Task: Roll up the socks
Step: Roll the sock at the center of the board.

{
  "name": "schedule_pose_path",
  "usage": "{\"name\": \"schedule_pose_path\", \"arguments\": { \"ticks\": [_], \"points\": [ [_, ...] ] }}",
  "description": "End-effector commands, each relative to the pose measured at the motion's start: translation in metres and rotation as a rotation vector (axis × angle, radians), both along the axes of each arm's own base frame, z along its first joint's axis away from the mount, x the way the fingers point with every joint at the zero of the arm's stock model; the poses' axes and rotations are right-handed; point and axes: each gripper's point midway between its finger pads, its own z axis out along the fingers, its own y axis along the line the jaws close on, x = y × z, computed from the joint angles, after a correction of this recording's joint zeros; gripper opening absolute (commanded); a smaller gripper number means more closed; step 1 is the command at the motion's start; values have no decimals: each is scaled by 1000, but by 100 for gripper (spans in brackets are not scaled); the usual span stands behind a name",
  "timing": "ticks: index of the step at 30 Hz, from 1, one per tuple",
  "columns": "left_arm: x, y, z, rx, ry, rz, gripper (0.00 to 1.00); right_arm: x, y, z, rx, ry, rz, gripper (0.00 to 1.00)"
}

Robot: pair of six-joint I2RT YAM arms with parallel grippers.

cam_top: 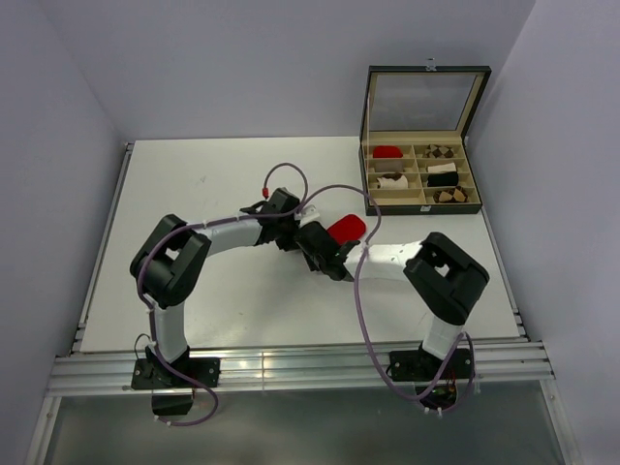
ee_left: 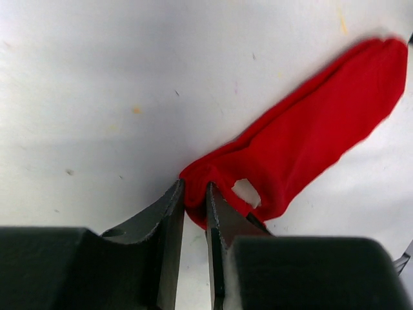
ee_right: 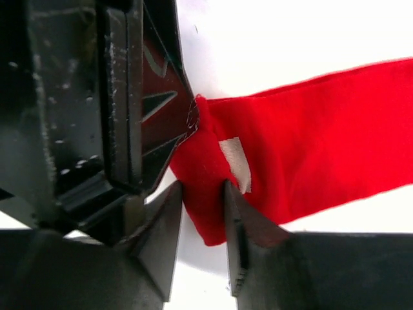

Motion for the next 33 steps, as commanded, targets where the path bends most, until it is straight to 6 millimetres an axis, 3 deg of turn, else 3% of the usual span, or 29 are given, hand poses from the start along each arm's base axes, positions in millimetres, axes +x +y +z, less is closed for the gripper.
{"name": "schedule_pose_path", "arguments": {
  "ticks": [1, 5, 6, 8, 11, 12, 14, 15, 19, 22, 26, 33],
  "points": [
    [-9, 13, -12, 88, 28, -34, 24, -17, -25, -39, -135, 135, -65, 35],
    [-5, 18, -10, 78, 21, -15, 28, -21, -23, -49, -149, 175, -58, 19],
    [-2, 20, -8, 69, 18, 0, 29, -20, -20, -49, -148, 181, -49, 8],
    [0, 23, -3, 52, 9, 21, 33, -26, -16, -53, -143, 218, -18, 0],
    [3, 35, 8, 20, -2, 74, 43, -33, 2, -49, -81, 270, 66, 0],
    [9, 40, 20, -13, -26, 109, 46, -40, 17, -46, -7, 330, 121, 0],
    [10, 56, 21, -9, -41, 161, 53, -44, 31, -38, 72, 381, 161, 0],
    [16, 60, 36, -41, -74, 190, 54, -46, 45, -30, 159, 432, 196, 0],
    [10, 72, 46, -46, -104, 209, 61, -48, 72, -13, 444, 597, 233, 0],
    [1, 74, 49, -66, -100, 208, 62, -42, 76, -4, 653, 722, 198, 0],
    [-16, 81, 36, -84, -65, 224, 61, -39, 73, -13, 807, 862, 131, 0],
    [-20, 78, 30, -84, -60, 217, 60, -33, 56, -32, 927, 1001, -8, 0]
  ]
}}
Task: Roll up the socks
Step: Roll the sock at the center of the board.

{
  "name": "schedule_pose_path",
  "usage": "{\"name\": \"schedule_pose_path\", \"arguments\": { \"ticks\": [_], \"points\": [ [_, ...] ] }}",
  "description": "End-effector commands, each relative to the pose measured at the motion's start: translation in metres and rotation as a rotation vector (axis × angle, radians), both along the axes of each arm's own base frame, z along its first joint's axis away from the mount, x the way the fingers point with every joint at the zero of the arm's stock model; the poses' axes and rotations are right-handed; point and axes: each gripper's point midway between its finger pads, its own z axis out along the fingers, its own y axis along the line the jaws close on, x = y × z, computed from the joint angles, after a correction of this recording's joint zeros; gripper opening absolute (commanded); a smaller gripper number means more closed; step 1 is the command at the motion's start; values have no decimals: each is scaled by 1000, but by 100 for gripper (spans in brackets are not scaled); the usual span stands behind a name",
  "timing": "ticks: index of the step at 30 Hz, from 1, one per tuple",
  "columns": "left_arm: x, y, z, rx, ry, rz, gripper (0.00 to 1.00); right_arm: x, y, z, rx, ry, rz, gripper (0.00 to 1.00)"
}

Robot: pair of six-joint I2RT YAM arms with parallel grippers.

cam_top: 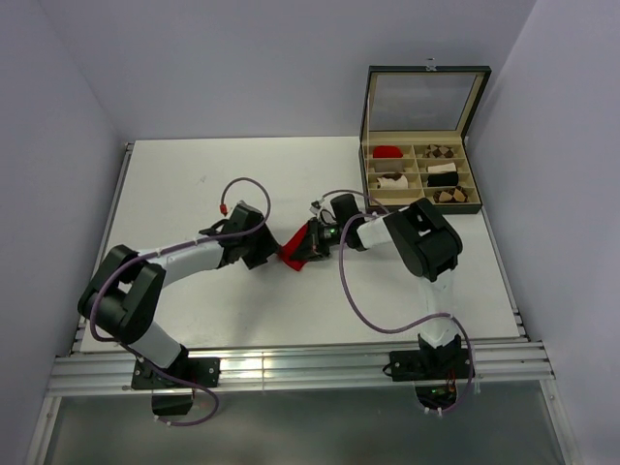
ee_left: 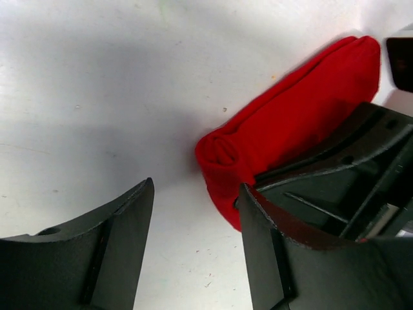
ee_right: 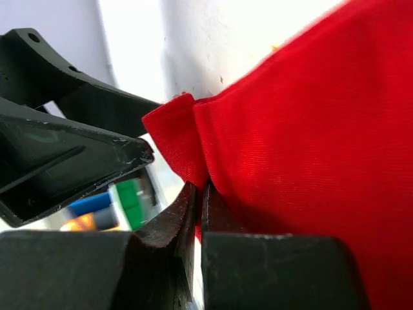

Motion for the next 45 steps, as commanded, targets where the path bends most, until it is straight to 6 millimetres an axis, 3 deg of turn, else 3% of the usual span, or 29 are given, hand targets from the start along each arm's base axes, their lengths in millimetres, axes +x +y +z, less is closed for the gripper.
{"name": "schedule_pose_path", "arguments": {
  "ticks": [1, 12, 18, 24, 31, 34, 37, 39, 40, 45],
  "points": [
    [13, -14, 18, -53, -60, -1, 60, -27, -16, -38, -34, 223, -34, 0],
    [23, -28, 11, -65, -48, -3, 57, -38, -28, -59, -16, 376, -116, 0],
    [13, -32, 5, -56, -19, -13, 54, -34, -34, -65, -27, 381, -151, 0],
    [0, -29, -19, -27, 49, -26, 44, -26, -37, -66, -53, 328, -164, 0],
    [2, -36, -30, 5, 77, -69, 12, -10, -37, -40, -126, 97, -122, 0],
    [1, -37, -30, 20, 78, -87, 0, -4, -32, -23, -152, -39, -95, 7],
    [2, -37, -28, 39, 71, -102, 0, 1, -32, -6, -214, -212, -66, 29],
    [3, -37, -27, 50, 67, -113, 0, 0, -34, 1, -271, -289, -57, 37],
    [5, -39, -24, 48, 60, -119, 0, 10, -39, 12, -326, -400, -73, 41],
    [9, -43, -20, 62, 50, -146, 0, 10, -42, 41, -506, -695, -77, 45]
  ]
}}
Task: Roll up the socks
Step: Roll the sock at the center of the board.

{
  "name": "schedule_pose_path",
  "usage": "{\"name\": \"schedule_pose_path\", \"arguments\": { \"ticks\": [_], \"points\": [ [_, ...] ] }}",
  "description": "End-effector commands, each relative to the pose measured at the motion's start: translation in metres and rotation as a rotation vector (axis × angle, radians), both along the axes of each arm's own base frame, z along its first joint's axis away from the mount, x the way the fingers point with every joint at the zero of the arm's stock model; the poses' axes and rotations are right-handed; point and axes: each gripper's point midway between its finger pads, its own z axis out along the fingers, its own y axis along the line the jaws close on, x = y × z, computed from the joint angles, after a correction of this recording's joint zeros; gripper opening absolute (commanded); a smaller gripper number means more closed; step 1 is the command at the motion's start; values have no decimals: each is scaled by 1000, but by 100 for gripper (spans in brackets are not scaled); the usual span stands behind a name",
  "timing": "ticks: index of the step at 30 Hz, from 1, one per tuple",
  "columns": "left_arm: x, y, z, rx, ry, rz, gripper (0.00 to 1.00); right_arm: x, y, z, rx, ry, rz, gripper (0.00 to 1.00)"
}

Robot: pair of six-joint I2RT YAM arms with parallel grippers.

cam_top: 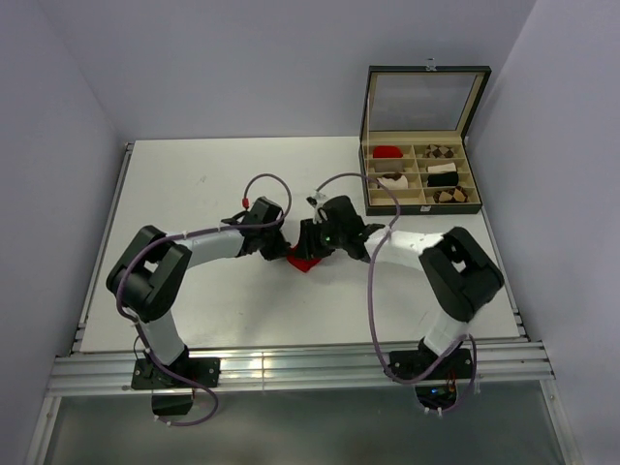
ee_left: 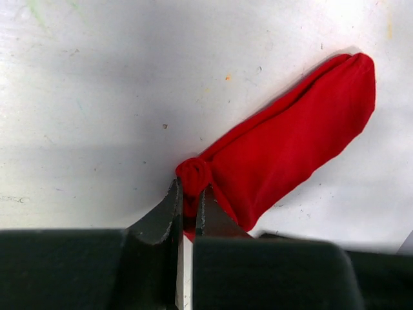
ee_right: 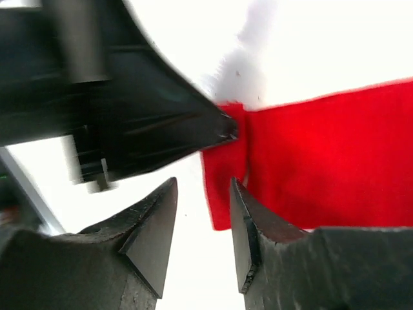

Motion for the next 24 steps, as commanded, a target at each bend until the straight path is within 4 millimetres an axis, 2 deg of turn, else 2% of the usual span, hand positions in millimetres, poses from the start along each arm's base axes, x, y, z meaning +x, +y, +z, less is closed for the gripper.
{"name": "schedule_pose_path", "arguments": {
  "ticks": [1, 4, 8, 16, 24],
  "points": [
    [-4, 2, -6, 63, 16, -48, 0, 12, -22, 10, -245, -285, -34, 46],
    [-3, 0, -5, 64, 13, -60, 0, 8, -19, 15, -346, -422, -9, 47],
    [-4, -3, -4, 59, 13, -67, 0, 1, -8, 18, -432, -521, 8, 48],
    [-4, -6, -3, 53, 13, -73, 0, -15, 6, -8, -571, -588, 82, 49],
    [-5, -8, -4, 39, 21, -69, 0, -28, 14, -25, -572, -601, 141, 49]
  ]
}}
